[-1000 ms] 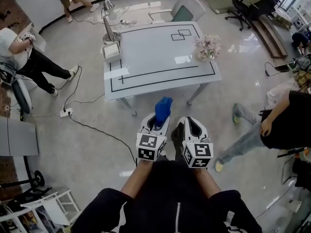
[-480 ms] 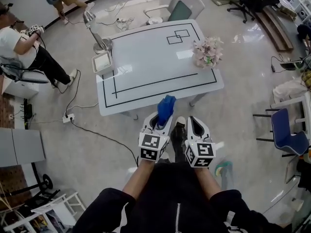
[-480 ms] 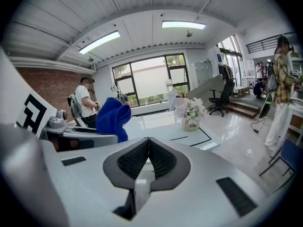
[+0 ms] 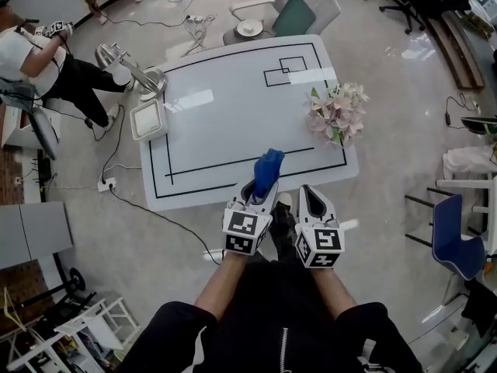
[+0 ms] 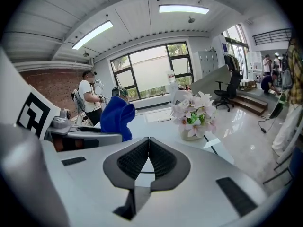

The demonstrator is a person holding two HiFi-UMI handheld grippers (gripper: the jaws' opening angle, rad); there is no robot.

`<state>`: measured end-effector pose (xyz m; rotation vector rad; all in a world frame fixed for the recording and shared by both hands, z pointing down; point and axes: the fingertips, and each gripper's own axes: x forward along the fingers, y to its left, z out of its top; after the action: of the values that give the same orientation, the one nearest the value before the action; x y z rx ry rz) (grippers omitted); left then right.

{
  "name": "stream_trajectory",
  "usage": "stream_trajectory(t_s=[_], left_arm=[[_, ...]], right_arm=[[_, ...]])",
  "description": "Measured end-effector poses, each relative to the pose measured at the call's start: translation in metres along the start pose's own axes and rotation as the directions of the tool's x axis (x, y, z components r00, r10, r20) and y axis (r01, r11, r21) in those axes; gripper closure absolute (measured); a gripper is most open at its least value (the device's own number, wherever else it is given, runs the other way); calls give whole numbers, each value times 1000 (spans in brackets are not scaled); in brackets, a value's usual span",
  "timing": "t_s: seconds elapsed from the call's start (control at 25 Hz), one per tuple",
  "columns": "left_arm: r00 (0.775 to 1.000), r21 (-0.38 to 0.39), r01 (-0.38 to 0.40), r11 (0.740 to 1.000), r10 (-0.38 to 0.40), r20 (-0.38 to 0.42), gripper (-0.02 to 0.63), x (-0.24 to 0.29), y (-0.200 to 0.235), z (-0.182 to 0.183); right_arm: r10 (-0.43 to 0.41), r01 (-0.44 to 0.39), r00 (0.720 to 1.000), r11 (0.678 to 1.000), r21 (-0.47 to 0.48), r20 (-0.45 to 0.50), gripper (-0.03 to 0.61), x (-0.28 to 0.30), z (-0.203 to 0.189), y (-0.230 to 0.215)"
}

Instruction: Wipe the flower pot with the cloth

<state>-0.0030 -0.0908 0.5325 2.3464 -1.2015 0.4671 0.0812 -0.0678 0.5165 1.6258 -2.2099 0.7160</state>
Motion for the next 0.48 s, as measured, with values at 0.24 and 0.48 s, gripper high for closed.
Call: stream_trajectory(t_s=[0.24, 0.48], left_arm=[[999, -40, 5, 999, -7, -51, 472, 52, 20, 8], [986, -123, 126, 984, -138, -95, 474, 73, 10, 5]], right_arm=[[8, -6, 999, 1000, 28, -48, 571, 35, 7, -30], [-17, 21, 996, 999, 38, -82, 571, 23, -3, -26]])
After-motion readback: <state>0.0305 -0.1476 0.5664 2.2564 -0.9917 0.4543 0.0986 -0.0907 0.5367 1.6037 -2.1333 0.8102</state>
